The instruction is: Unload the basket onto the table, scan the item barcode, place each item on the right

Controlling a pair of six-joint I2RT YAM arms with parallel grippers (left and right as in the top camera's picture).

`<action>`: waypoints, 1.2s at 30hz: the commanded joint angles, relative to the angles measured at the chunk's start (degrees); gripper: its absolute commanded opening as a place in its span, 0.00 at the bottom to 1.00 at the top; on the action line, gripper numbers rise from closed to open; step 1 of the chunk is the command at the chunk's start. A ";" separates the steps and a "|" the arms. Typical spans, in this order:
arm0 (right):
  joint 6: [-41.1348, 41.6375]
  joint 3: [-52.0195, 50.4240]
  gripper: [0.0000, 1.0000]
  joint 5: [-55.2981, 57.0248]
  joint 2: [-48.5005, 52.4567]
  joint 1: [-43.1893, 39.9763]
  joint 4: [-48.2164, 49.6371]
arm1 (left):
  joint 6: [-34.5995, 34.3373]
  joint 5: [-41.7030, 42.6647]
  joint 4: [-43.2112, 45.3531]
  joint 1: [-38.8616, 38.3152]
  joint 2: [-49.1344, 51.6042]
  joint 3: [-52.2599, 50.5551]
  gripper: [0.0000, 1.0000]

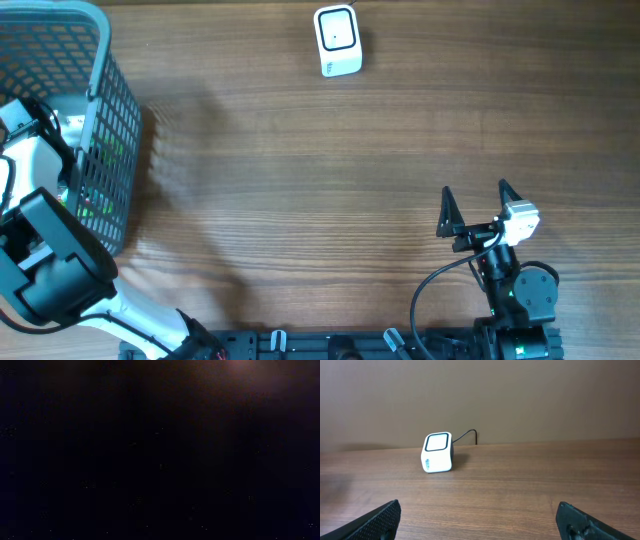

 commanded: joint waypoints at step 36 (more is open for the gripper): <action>0.90 -0.07 1.00 0.11 -0.35 -0.31 0.15 | -8.92 -5.60 0.83 -0.07 -36.20 21.94 0.04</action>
